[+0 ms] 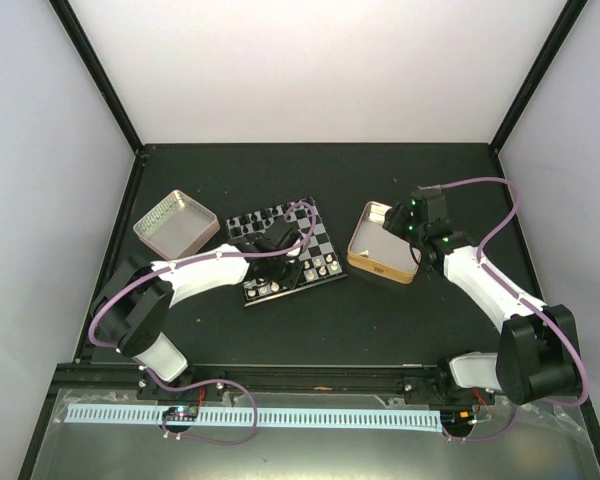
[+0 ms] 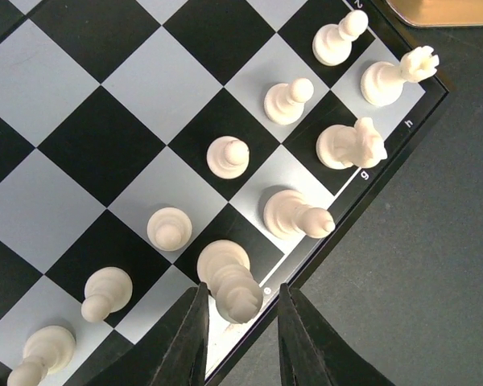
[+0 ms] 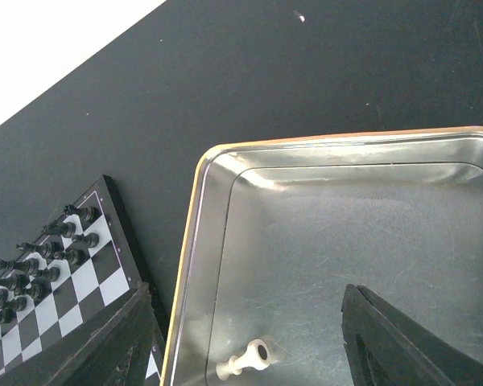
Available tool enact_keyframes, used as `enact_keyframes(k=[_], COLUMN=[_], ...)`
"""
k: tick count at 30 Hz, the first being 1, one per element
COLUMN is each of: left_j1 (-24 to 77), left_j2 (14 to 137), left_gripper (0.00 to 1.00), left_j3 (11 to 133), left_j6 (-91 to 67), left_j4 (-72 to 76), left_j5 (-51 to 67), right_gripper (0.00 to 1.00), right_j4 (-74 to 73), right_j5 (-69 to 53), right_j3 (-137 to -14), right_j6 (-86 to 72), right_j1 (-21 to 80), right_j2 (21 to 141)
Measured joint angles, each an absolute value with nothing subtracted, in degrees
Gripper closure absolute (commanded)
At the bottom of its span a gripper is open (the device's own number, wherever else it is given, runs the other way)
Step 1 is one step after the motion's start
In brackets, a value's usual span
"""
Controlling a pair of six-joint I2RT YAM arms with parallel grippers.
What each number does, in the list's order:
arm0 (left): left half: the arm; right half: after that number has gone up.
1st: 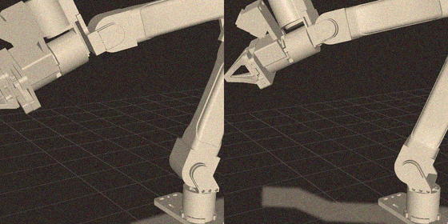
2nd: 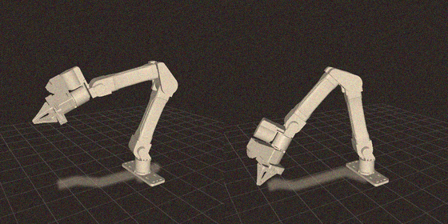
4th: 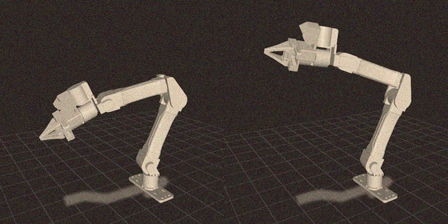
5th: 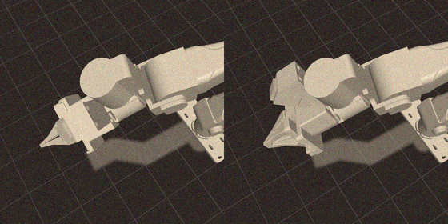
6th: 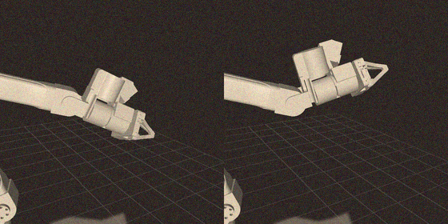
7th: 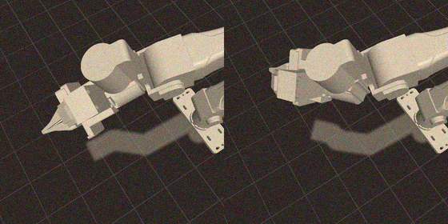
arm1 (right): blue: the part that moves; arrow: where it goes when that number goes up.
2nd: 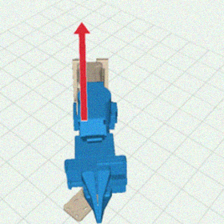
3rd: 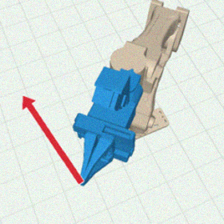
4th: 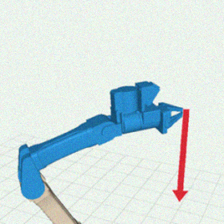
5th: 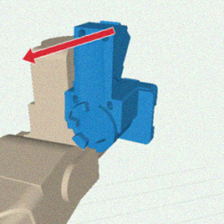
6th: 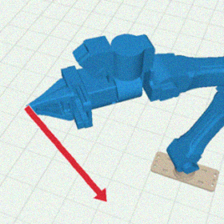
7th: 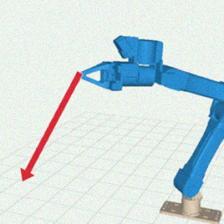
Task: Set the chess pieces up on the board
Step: Adjust the chess piece on the chessboard.
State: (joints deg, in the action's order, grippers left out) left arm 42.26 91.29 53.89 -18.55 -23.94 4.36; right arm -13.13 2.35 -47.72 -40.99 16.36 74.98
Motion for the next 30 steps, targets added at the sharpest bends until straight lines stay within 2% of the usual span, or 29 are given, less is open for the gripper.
enact_keyframes(k=[8,14,24,30], left_j1=[42.0,42.0,42.0,42.0], left_j2=[91.6,91.6,91.7,91.7], left_gripper=[0.77,0.85,0.91,0.91], left_j3=[54.4,54.5,54.5,54.5], left_j6=[-18.0,-17.9,-17.6,-17.6], left_j4=[-23.9,-23.7,-23.7,-23.7], left_j5=[4.3,4.3,5.3,5.9], right_gripper=[0.36,0.36,0.36,0.36], right_j4=[-13.1,-13.1,-13.0,-13.0], right_j5=[2.2,1.7,1.3,1.0], right_j3=[-47.8,-47.9,-48.1,-48.1], right_j6=[-41.0,-41.0,-41.0,-41.0], right_j1=[16.4,16.4,16.4,16.4], right_j2=[75.3,75.7,75.7,76.1])
